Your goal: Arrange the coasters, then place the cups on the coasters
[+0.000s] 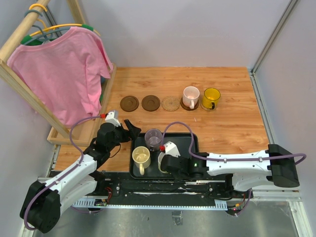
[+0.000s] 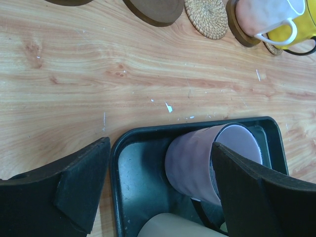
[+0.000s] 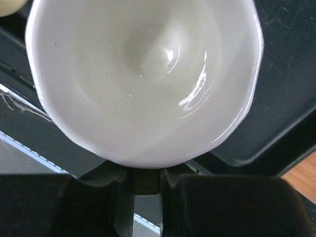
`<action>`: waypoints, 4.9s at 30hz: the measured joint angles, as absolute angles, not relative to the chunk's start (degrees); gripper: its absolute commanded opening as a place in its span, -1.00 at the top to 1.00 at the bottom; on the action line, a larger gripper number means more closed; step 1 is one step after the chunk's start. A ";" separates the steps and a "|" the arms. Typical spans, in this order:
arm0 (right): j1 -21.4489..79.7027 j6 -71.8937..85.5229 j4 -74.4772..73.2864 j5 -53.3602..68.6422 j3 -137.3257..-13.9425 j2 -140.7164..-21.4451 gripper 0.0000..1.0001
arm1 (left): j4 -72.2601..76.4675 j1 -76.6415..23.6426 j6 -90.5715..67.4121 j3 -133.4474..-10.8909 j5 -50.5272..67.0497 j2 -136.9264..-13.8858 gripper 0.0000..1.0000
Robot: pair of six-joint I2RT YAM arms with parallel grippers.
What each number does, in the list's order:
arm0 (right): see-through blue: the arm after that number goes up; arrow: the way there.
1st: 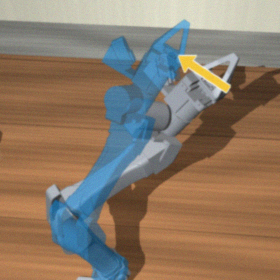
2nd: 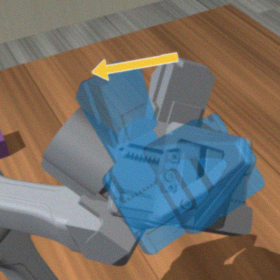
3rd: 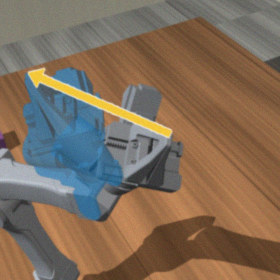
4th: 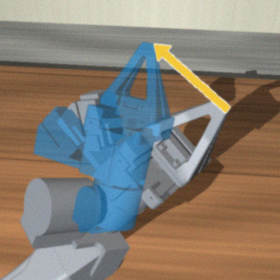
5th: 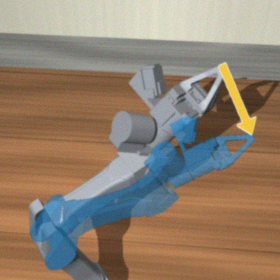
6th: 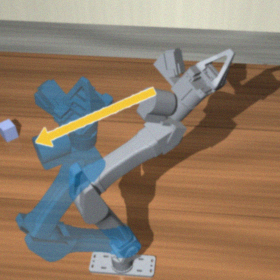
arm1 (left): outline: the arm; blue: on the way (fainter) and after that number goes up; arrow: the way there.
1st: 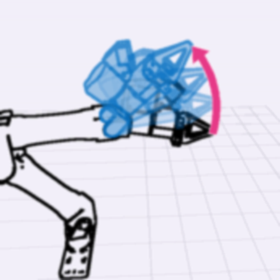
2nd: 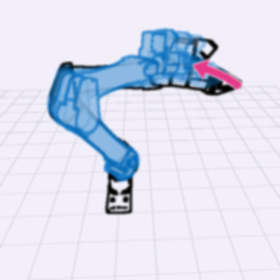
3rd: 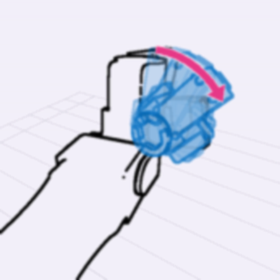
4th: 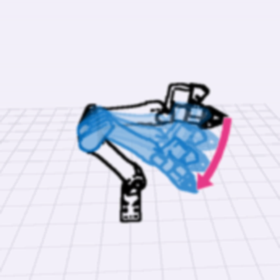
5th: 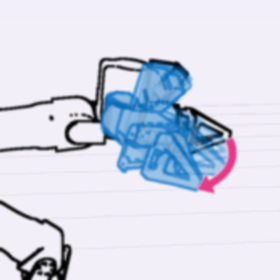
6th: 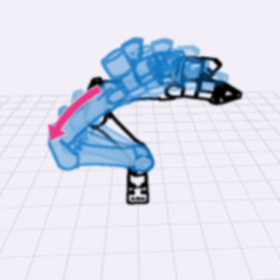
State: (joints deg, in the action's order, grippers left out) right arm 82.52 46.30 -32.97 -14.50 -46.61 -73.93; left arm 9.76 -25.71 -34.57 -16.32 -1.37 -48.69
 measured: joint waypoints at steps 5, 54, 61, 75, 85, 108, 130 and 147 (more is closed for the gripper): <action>83.40 46.30 -37.41 -16.80 -47.99 -74.30 0.98 | 9.76 -25.76 -34.54 -16.32 -1.39 -48.71 -0.73; 36.23 25.54 -46.33 -10.55 -110.96 -120.86 0.99 | 8.51 -26.02 -28.29 -22.17 -3.90 -57.74 -0.73; 35.88 25.47 -46.28 -9.58 -111.20 -121.86 0.99 | 8.58 -26.02 -28.27 -22.17 -3.86 -59.05 -0.74; 35.03 25.89 -45.34 -9.41 -110.91 -123.81 0.99 | 9.39 -26.02 -28.25 -22.17 -3.75 -61.47 -0.73; 33.69 27.00 -44.60 -9.61 -109.95 -123.90 0.99 | 10.04 -26.02 -27.79 -22.20 -3.73 -62.92 -0.73; 33.01 28.27 -40.16 -8.97 -106.96 -123.66 0.99 | 10.28 -26.02 -27.40 -22.20 -3.53 -63.92 -0.73; 33.50 28.16 -42.78 -9.17 -106.74 -122.76 0.99 | 11.70 -26.02 -27.40 -22.20 -3.11 -64.77 -0.73; 34.72 27.29 -43.48 -8.73 -107.28 -122.76 0.11 | 11.92 -26.02 -27.40 -22.20 -3.11 -65.10 -0.73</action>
